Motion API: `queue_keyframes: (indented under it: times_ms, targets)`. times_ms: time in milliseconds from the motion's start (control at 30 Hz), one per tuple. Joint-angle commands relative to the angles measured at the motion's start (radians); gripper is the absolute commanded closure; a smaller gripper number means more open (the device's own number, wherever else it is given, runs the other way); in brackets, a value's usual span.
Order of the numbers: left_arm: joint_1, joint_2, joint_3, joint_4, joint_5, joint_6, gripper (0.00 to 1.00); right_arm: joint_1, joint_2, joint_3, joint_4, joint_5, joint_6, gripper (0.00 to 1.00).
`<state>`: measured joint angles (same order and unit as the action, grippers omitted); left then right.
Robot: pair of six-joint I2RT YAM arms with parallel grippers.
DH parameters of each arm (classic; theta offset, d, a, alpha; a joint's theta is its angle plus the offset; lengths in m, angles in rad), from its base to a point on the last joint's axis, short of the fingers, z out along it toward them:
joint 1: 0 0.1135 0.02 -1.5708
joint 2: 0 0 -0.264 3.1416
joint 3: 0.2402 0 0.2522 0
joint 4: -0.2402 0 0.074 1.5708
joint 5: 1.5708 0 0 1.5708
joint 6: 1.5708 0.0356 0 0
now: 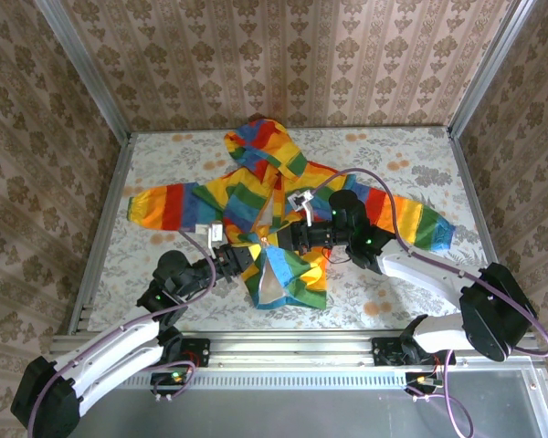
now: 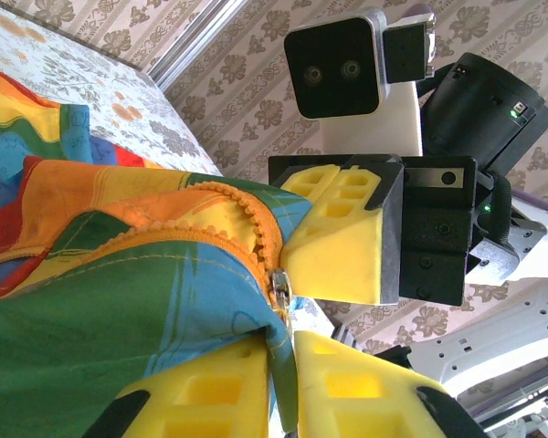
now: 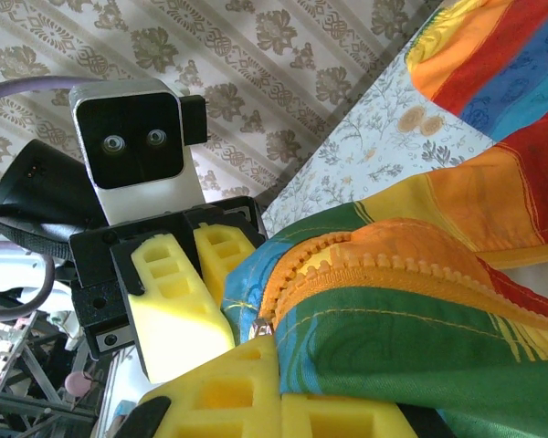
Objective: Zip up the jacket
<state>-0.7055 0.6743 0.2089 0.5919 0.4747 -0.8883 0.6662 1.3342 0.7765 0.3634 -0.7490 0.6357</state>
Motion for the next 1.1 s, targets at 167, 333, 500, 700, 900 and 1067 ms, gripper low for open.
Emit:
queue_keyframes:
  times_ms: [167, 333, 500, 700, 900, 1067]
  targets:
    - [-0.001, -0.001, -0.026, 0.072, -0.008, -0.006, 0.89, 0.013, 0.033, -0.006, 0.071, -0.046, 0.018, 1.00]
    - [-0.001, -0.017, -0.036, 0.049, -0.019, -0.009, 0.95, 0.016, 0.046, -0.006, 0.079, -0.056, 0.018, 1.00]
    - [-0.002, -0.053, -0.016, -0.082, -0.004, -0.004, 1.00, 0.016, 0.048, -0.016, 0.071, -0.038, 0.013, 1.00]
    - [-0.004, -0.134, 0.018, -0.360, 0.013, 0.009, 1.00, 0.022, 0.085, -0.027, 0.071, -0.014, 0.014, 1.00]
    - [-0.005, -0.151, 0.090, -0.679, 0.042, 0.028, 1.00, 0.033, 0.156, -0.075, 0.144, -0.002, 0.038, 1.00]
    - [-0.005, -0.136, 0.160, -0.972, 0.044, 0.050, 1.00, 0.038, 0.190, -0.095, 0.113, 0.036, 0.002, 0.82]
